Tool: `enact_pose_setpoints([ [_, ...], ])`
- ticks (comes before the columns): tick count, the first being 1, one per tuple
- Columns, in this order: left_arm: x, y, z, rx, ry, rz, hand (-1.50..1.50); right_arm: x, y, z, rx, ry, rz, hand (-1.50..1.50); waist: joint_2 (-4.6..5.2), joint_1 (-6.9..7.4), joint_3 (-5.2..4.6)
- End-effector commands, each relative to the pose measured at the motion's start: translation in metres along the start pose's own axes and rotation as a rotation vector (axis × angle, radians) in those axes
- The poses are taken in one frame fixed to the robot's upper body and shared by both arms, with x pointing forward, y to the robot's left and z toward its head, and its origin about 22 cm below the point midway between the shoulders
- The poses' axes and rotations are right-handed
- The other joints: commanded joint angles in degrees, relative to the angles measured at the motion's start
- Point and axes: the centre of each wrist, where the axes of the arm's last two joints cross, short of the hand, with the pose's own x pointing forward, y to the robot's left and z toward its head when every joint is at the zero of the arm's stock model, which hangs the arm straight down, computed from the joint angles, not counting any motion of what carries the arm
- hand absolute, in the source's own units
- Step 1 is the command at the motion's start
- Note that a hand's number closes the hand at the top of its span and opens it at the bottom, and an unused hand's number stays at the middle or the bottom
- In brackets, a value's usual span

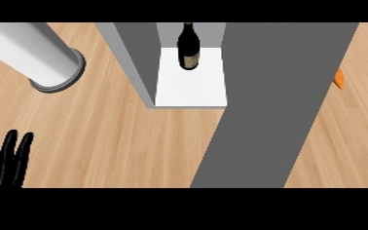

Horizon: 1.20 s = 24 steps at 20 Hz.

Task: Pick up the wine, place it into the cabinet and close the cabinet

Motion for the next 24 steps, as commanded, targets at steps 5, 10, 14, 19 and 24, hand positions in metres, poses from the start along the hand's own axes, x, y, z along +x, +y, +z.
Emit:
enact_pose_setpoints([
  [5,0.005,0.032,-0.017,-0.016,-0.005,-0.006,-1.50,0.027,0.047,0.000,0.023,-0.114,0.029,1.50,0.20,-0.28,-0.07],
  [10,0.009,0.044,-0.004,-0.034,0.020,-0.006,-1.50,0.020,0.059,-0.014,-0.027,-0.119,0.080,1.50,-0.04,0.64,-0.09],
  [14,0.016,0.042,-0.018,-0.024,0.006,0.023,-1.50,0.022,0.063,-0.025,-0.049,-0.159,0.122,1.50,0.17,0.50,-0.06],
  [19,0.012,0.035,-0.019,-0.052,0.026,0.062,-1.50,0.029,0.062,-0.041,-0.099,-0.167,0.164,1.50,0.33,0.60,-0.08],
  [24,0.006,0.035,-0.022,-0.047,0.027,0.089,-1.50,0.037,0.052,-0.071,-0.096,-0.151,0.169,1.50,0.70,1.68,-0.14],
])
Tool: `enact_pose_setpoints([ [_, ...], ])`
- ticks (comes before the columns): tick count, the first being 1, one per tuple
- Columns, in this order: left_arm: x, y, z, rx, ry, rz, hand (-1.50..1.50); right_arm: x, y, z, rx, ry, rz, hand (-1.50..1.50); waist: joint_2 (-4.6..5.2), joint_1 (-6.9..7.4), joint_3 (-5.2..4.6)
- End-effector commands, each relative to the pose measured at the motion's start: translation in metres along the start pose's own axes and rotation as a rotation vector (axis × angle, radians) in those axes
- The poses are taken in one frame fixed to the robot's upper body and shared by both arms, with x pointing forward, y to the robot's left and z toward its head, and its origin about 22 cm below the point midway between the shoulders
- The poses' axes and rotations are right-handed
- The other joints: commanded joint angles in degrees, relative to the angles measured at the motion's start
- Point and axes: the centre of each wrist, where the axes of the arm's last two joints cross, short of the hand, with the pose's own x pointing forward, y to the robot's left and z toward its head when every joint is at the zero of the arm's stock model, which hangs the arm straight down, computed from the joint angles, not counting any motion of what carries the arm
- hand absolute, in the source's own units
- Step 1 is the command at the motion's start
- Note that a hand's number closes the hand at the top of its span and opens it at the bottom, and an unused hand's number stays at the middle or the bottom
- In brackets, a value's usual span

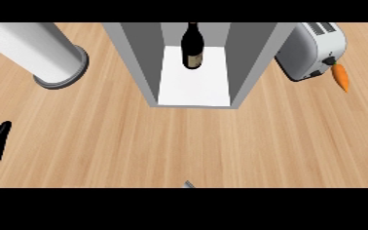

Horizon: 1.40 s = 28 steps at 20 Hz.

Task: Pick up the wine, place it into the cabinet and close the cabinet

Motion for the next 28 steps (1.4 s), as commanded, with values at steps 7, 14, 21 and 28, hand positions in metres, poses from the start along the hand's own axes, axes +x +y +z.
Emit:
enact_pose_setpoints([
  [7,0.000,-0.009,-0.009,0.010,-0.005,0.031,-1.50,0.031,0.010,-0.091,0.050,-0.074,-0.082,1.50,0.37,1.05,0.06],
  [14,-0.003,-0.004,-0.015,0.024,0.004,0.009,-1.50,0.034,-0.002,-0.161,-0.033,-0.080,-0.038,1.50,0.39,0.52,0.15],
  [21,-0.010,0.004,-0.011,0.032,0.005,0.006,-1.50,0.033,-0.016,-0.212,-0.124,-0.101,0.150,1.50,0.34,0.32,0.12],
  [28,-0.009,-0.010,-0.015,0.025,-0.017,-0.003,-1.50,0.023,-0.086,-0.244,-0.171,-0.042,0.122,1.50,0.43,0.06,0.18],
])
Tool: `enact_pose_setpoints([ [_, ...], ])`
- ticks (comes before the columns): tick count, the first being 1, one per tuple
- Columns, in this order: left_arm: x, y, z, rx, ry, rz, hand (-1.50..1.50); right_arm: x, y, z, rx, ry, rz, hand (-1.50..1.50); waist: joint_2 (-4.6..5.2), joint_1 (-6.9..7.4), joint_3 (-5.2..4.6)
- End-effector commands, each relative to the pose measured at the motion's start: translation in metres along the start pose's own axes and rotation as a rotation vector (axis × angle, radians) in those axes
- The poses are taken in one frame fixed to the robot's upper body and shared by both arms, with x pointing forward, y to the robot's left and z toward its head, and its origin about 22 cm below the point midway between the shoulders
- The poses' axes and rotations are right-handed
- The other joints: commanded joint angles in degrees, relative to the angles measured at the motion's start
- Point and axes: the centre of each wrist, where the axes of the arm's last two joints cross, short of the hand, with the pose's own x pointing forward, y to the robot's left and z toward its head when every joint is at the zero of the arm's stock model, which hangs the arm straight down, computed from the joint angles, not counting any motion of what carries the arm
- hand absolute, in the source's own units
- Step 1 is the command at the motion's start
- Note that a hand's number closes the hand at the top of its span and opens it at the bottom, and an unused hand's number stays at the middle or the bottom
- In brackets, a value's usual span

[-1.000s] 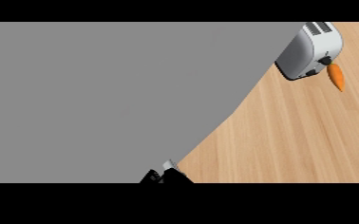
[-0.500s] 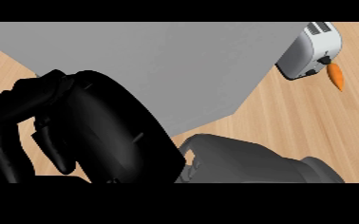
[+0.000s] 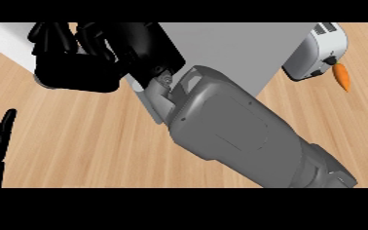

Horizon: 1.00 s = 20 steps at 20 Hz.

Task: Pick up the wine, place it into the cabinet and close the cabinet

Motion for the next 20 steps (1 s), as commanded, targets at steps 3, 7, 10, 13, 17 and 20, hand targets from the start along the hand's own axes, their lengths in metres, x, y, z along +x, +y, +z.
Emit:
enact_pose_setpoints([
  [3,0.005,-0.002,-0.008,0.001,0.003,-0.010,-1.50,-0.025,-0.028,-0.021,-0.034,0.029,0.003,1.50,0.01,-0.45,0.09],
  [7,0.008,-0.005,-0.004,-0.009,0.007,-0.014,-1.50,-0.060,-0.052,-0.019,-0.054,0.040,0.029,1.50,0.19,-0.01,0.11],
  [10,-0.005,-0.003,-0.004,-0.008,-0.001,-0.003,-1.50,-0.050,-0.062,-0.029,-0.067,0.019,0.045,1.50,0.49,0.06,0.02],
  [13,-0.003,-0.006,-0.005,-0.024,0.014,-0.007,-1.50,-0.064,-0.079,-0.026,-0.079,0.025,0.093,1.50,0.74,-0.01,0.05],
  [17,-0.001,-0.006,-0.009,-0.014,-0.001,-0.009,-1.50,-0.065,-0.078,-0.033,-0.085,0.025,0.143,1.50,0.71,-0.15,0.02],
  [20,-0.004,-0.011,-0.010,0.004,-0.009,-0.001,-1.50,-0.071,-0.080,-0.031,-0.091,0.022,0.150,1.50,0.69,-0.96,0.06],
])
